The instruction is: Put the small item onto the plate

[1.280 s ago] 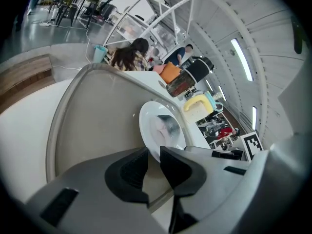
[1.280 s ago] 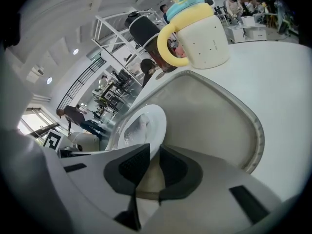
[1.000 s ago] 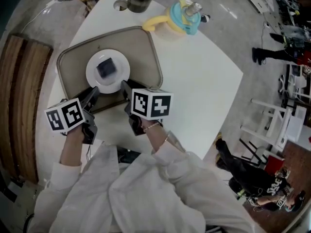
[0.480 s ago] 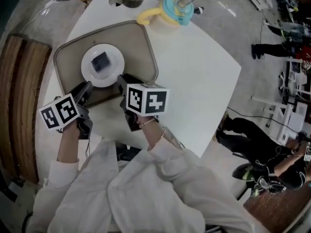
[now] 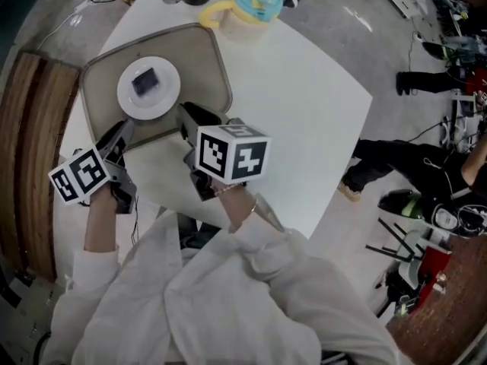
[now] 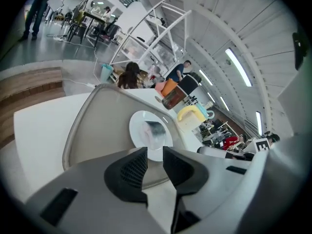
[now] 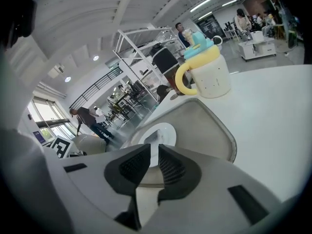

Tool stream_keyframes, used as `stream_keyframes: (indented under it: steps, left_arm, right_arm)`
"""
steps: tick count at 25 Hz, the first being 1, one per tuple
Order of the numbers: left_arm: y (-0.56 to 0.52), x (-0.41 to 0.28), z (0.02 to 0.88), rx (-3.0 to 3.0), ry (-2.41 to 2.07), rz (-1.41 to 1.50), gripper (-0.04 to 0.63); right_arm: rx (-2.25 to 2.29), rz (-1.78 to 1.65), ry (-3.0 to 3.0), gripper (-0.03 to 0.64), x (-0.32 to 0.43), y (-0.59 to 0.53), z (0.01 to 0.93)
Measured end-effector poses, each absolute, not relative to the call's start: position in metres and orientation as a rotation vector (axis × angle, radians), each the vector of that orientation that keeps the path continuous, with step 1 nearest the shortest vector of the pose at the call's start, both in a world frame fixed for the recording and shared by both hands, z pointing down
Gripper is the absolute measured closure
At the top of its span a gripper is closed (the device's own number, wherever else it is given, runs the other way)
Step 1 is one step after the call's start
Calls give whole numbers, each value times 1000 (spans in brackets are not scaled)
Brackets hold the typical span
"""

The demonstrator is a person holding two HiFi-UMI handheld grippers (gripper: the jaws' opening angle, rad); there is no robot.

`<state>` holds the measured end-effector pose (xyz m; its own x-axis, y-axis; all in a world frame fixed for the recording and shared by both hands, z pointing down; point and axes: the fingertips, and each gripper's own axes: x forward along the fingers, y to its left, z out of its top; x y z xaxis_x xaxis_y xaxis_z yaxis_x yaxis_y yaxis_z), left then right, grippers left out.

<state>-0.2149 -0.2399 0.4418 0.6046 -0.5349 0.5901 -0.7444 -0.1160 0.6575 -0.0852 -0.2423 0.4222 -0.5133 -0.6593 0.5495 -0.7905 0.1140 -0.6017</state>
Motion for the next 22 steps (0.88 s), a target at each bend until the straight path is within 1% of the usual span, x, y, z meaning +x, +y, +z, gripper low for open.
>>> stream_keyframes:
  steps: [2, 5, 8, 13, 22]
  left_arm:
    - [-232, -209, 427, 1814, -1063, 202, 502]
    - [-218, -201, 405, 1865, -1082, 126, 558]
    - [-200, -190, 388, 1925, -1097, 87, 578]
    - [-162, -162, 367, 1999, -1068, 4, 581]
    - [-89, -122, 348, 2056, -1094, -5, 584]
  right_arm:
    - [1424, 1331, -2285, 569, -85, -233, 413]
    - [1355, 1274, -2381, 581, -86, -216, 393]
    - [1320, 1195, -2470, 591, -80, -198, 372]
    - [1298, 1097, -2566, 600, -58, -162, 344]
    - [1291, 1033, -2640, 601, -9, -88, 323]
